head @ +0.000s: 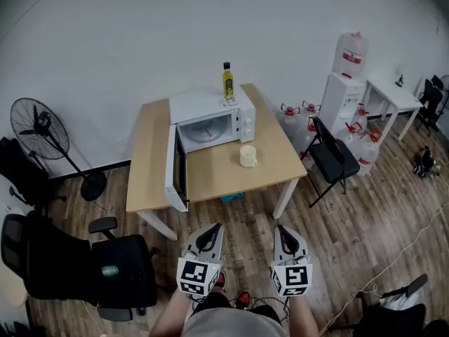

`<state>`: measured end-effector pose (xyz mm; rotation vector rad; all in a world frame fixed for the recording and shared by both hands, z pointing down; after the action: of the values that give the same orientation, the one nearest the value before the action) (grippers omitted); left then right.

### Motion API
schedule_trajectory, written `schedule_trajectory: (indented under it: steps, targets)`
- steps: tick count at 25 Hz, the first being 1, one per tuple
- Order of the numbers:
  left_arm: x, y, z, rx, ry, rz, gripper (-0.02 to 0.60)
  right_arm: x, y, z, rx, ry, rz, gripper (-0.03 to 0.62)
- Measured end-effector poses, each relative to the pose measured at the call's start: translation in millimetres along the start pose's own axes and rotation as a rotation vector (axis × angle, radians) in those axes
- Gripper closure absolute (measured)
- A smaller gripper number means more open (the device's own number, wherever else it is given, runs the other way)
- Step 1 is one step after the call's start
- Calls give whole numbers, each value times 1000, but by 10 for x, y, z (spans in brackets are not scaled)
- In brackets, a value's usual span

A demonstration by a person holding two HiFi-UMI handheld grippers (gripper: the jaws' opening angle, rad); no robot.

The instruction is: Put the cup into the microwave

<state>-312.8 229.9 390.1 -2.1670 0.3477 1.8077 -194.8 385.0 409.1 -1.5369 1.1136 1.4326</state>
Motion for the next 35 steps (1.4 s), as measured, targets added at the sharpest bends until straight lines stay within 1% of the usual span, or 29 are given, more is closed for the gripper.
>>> schedule_trajectory:
  steps: [11, 18, 22, 25, 30, 35]
  targets:
    - [3, -50, -51, -15, 5, -6, 555, 38, -80, 13, -14, -16, -14, 576]
    - [10, 0, -321, -15, 5, -8, 555, 12, -248, -175, -22, -14, -13, 576]
    - [27, 70, -617, -12, 9, -8, 555, -10, -460, -408, -30, -15, -30, 576]
    - [47, 176, -936, 2, 14, -5, 555, -12, -656, -686, -27, -14, -31, 576]
    - [71, 378, -1558, 19, 34, 9, 555, -67, -1002, -1287, -11, 7, -53, 576]
    - [-25, 594, -2206, 22, 85, 14, 555, -191, -1267, -1947, 15, 49, -76, 576]
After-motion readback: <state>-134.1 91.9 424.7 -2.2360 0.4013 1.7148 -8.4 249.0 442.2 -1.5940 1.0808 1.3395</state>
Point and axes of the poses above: the fingertips, and each gripper's own axes: z backward along the fingers, y to its left, x out of its top, the point moved 4 cm from there along z, backward along the fingers, and after that the axes turned 12 degrees about x, right-handed, at the moved point
